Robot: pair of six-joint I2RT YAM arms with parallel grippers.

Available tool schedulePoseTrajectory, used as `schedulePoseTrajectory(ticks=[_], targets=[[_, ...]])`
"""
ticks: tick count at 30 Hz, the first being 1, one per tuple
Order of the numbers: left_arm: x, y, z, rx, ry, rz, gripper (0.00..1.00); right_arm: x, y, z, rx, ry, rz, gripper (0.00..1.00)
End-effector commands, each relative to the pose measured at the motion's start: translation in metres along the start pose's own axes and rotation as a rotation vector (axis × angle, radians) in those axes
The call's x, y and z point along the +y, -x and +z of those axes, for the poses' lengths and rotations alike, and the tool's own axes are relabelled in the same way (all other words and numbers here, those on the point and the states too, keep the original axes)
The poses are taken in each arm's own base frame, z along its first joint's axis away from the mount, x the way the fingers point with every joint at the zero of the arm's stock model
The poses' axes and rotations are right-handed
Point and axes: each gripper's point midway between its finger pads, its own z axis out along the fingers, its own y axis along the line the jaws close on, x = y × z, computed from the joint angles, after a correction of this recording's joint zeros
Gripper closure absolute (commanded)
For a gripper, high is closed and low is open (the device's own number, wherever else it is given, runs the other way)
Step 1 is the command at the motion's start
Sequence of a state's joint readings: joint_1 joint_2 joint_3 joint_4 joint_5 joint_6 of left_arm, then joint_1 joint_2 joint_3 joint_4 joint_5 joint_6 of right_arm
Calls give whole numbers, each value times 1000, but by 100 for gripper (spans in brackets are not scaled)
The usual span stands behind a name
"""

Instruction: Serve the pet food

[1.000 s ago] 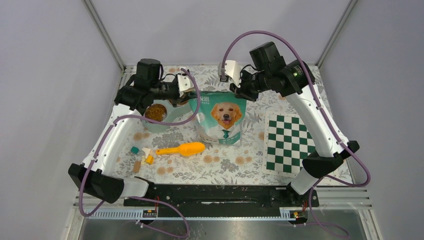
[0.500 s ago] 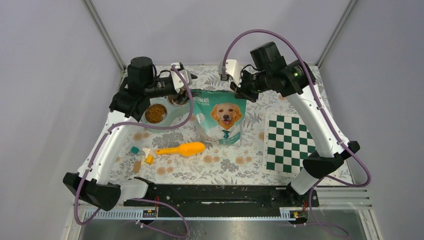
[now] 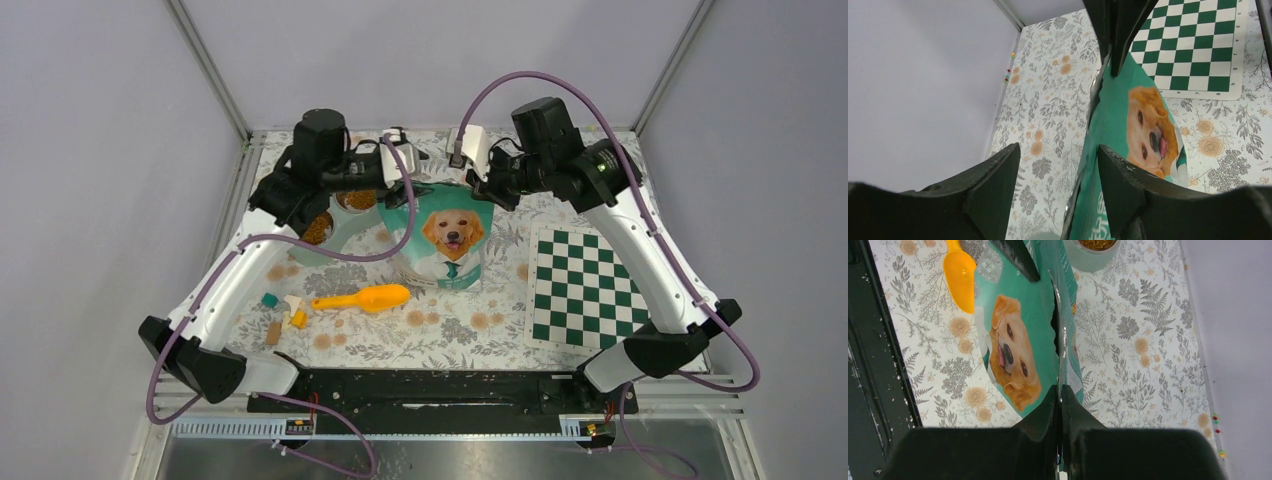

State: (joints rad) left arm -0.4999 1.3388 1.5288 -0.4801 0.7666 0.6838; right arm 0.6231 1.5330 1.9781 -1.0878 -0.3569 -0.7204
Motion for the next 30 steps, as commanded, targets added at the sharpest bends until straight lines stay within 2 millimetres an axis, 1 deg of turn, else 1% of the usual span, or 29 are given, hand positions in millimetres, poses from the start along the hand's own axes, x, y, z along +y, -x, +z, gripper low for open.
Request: schedulePoseTrajectory(ticks=[1, 4, 6, 7, 10, 19, 21, 22, 23, 24, 30], targets=[[4, 18, 9, 1, 7, 93, 43, -17, 41, -24, -185, -124, -60, 100], [-4, 17, 18, 11, -21, 111, 54, -17, 43, -25, -207, -133, -65, 100], [-11, 15, 24, 33, -52, 124, 65, -17, 45, -25, -220, -132, -63, 100], [-12, 15, 26, 40, -60, 135, 68, -17, 46, -25, -224, -131, -63, 100], [-20, 7, 33, 77, -94, 137, 71, -15, 48, -25, -234, -122, -62, 100], [-29, 7, 45, 91, -115, 164, 76, -14, 53, -25, -262, -121, -49, 100], [-29, 6, 46, 94, -116, 169, 82, -14, 53, -25, -264, -118, -44, 100], [-29, 7, 46, 94, -116, 171, 87, -14, 53, -26, -265, -117, -43, 100], [-28, 7, 46, 94, -114, 174, 96, -14, 53, -25, -263, -117, -41, 100], [-28, 7, 46, 95, -112, 179, 100, -15, 52, -25, -261, -121, -39, 100], [-24, 6, 41, 117, -86, 200, 100, -19, 45, -27, -243, -145, -31, 100]])
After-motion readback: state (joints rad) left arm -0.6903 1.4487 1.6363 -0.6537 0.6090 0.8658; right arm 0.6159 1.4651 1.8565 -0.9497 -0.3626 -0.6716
